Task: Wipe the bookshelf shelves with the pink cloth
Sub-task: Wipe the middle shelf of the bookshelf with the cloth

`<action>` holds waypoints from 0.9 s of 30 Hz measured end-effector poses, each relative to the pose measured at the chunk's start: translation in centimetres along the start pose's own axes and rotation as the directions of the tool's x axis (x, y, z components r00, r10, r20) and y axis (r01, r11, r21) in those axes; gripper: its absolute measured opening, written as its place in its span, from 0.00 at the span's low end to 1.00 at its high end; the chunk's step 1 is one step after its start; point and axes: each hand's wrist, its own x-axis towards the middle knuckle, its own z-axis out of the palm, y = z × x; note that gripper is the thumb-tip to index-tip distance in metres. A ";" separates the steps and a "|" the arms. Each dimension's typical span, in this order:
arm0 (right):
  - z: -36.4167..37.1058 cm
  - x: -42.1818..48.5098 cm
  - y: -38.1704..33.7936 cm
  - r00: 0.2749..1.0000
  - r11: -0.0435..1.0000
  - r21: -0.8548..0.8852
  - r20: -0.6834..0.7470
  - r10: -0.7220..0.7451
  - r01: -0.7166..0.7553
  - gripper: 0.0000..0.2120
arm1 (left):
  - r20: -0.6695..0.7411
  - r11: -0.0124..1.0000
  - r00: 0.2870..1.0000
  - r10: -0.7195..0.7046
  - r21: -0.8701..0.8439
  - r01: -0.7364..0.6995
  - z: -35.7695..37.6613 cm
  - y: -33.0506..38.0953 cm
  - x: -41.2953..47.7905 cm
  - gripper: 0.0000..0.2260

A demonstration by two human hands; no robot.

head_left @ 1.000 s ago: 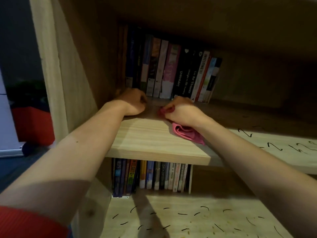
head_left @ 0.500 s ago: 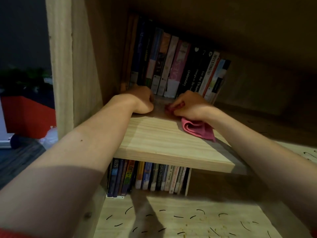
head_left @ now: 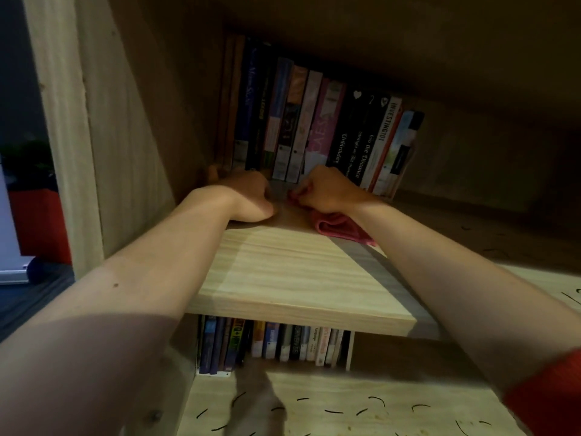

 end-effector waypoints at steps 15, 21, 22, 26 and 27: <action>-0.9 1.6 1.2 0.994 0.997 -0.076 0.110 0.012 -0.004 0.13 | 0.020 1.000 0.999 -0.028 0.004 0.028 -0.1 -0.1 0.0 0.17; 0.5 2.1 -1.8 0.990 0.994 -0.036 0.100 -0.098 0.102 0.12 | 0.005 0.996 0.998 -0.065 0.056 0.065 -0.1 0.0 0.0 0.21; 0.3 2.2 -1.1 0.991 0.995 -0.059 0.108 -0.076 0.082 0.12 | 0.006 0.995 0.997 -0.074 0.061 0.074 -0.1 0.0 0.1 0.22; 0.1 2.5 1.4 0.994 0.985 -0.142 0.038 0.102 -0.096 0.15 | 0.014 0.996 0.997 -0.074 0.048 0.073 -0.2 -0.2 0.1 0.25; 0.3 2.6 1.0 0.995 0.987 -0.140 0.039 0.086 -0.080 0.15 | 0.016 0.996 0.997 -0.078 0.047 0.077 -0.2 -0.2 0.1 0.25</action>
